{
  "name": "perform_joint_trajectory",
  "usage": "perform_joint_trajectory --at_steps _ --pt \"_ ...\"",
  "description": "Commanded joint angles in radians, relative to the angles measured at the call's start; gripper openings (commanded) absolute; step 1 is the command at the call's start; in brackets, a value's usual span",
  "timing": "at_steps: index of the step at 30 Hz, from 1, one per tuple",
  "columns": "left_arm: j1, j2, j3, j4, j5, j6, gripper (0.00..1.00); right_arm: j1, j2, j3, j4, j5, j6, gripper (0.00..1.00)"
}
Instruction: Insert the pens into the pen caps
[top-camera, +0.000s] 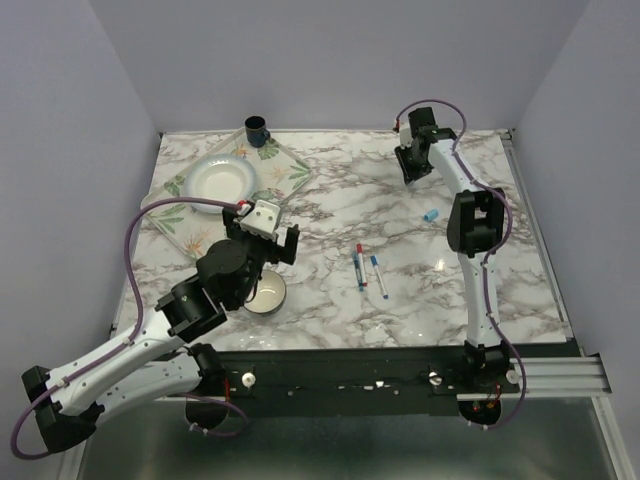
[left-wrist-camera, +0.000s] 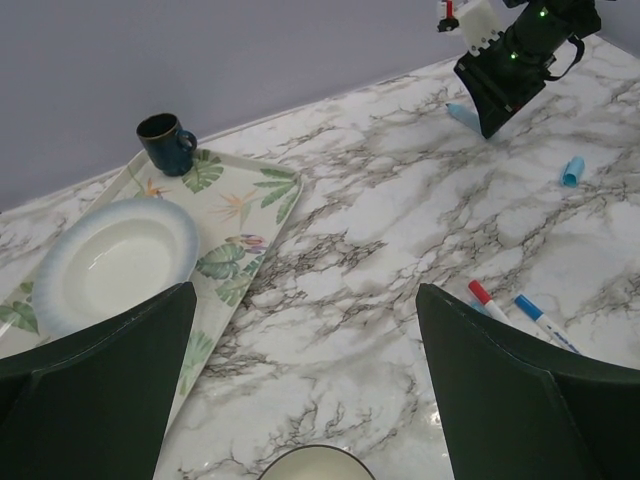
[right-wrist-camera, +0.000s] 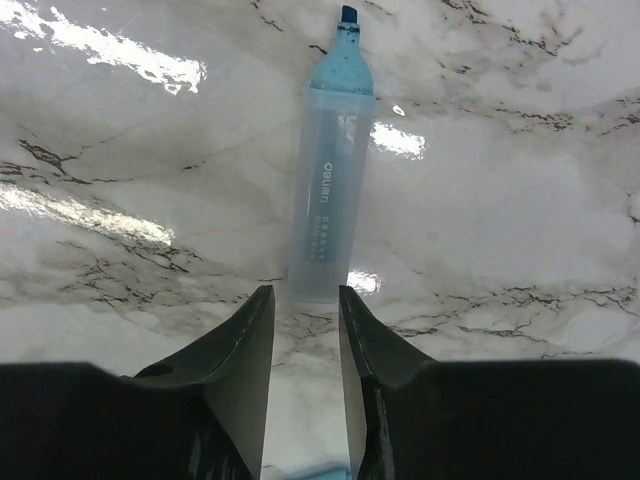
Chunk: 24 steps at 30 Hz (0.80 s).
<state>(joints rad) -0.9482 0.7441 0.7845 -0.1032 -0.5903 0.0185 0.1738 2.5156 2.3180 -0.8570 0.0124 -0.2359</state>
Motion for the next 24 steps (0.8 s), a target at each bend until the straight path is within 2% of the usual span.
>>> perform_joint_trajectory --at_steps 1,7,9,16,19,20,22,24 --pt "0.008 0.015 -0.021 0.051 -0.005 0.001 0.99 -0.013 0.040 0.058 -0.080 -0.066 0.069 0.44" --pt "0.023 0.061 -0.008 0.056 -0.005 0.000 0.99 -0.013 0.063 0.096 -0.108 -0.051 0.109 0.39" --pt "0.028 0.067 -0.007 0.068 0.001 -0.003 0.99 -0.014 0.068 0.103 -0.094 -0.072 0.110 0.34" --pt "0.051 0.090 0.018 0.069 -0.003 -0.015 0.99 -0.014 0.040 0.067 -0.060 -0.078 0.152 0.38" --pt "0.054 0.095 0.038 0.062 0.009 -0.014 0.99 -0.014 -0.056 -0.003 0.002 -0.135 0.182 0.50" --pt "0.054 0.097 0.038 0.065 0.020 -0.015 0.99 -0.013 -0.090 -0.015 0.019 -0.144 0.191 0.58" --pt "0.055 0.094 0.035 0.073 0.030 -0.014 0.99 -0.014 -0.144 -0.034 0.056 -0.166 0.233 0.65" --pt "0.055 0.089 0.029 0.076 0.046 -0.015 0.99 -0.028 -0.231 -0.110 0.152 -0.198 0.300 0.79"
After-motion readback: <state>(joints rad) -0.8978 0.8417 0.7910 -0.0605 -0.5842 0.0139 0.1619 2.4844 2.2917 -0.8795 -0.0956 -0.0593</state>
